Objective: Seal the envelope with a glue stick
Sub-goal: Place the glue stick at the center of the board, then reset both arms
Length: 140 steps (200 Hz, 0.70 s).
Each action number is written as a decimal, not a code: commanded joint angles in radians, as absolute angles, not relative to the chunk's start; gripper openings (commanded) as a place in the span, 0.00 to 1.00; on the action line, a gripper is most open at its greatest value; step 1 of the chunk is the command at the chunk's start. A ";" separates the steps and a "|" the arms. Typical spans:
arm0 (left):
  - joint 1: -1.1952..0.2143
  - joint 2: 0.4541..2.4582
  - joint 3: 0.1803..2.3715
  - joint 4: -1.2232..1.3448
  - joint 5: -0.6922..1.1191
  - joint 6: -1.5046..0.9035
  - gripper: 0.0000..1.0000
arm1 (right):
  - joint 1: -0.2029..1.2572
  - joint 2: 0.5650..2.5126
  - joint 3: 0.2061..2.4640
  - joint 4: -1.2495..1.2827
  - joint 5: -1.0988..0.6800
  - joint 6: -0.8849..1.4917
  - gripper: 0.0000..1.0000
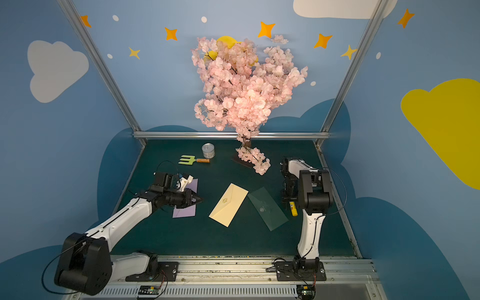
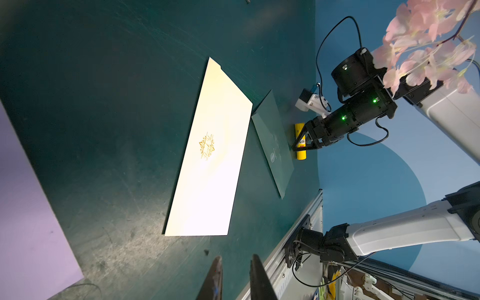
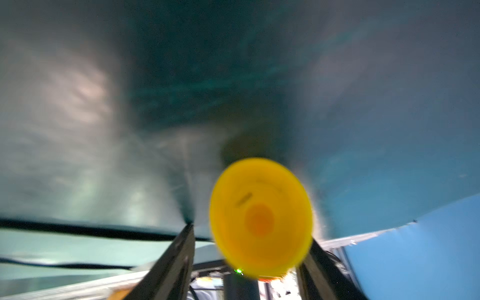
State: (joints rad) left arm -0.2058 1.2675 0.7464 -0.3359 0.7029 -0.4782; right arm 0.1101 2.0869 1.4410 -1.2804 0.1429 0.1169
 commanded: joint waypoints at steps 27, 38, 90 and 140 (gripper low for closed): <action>-0.176 1.275 0.855 -0.458 0.614 -0.400 0.22 | 0.097 1.925 1.493 -1.255 0.134 0.129 0.72; -0.157 1.271 0.890 -0.484 0.571 -0.385 0.24 | 0.086 1.884 1.501 -1.251 0.153 0.132 0.74; -0.045 1.250 0.990 -0.485 0.313 -0.320 0.53 | -0.001 1.610 1.309 -0.911 0.167 0.201 0.89; 0.090 1.202 0.853 -0.245 0.051 -0.355 0.89 | -0.024 1.383 1.000 -0.508 0.246 0.238 0.95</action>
State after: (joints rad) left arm 0.0498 1.2469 0.9375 -0.3893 0.2314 -0.3454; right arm -0.0128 1.4681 1.1191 -0.7673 0.2020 0.2024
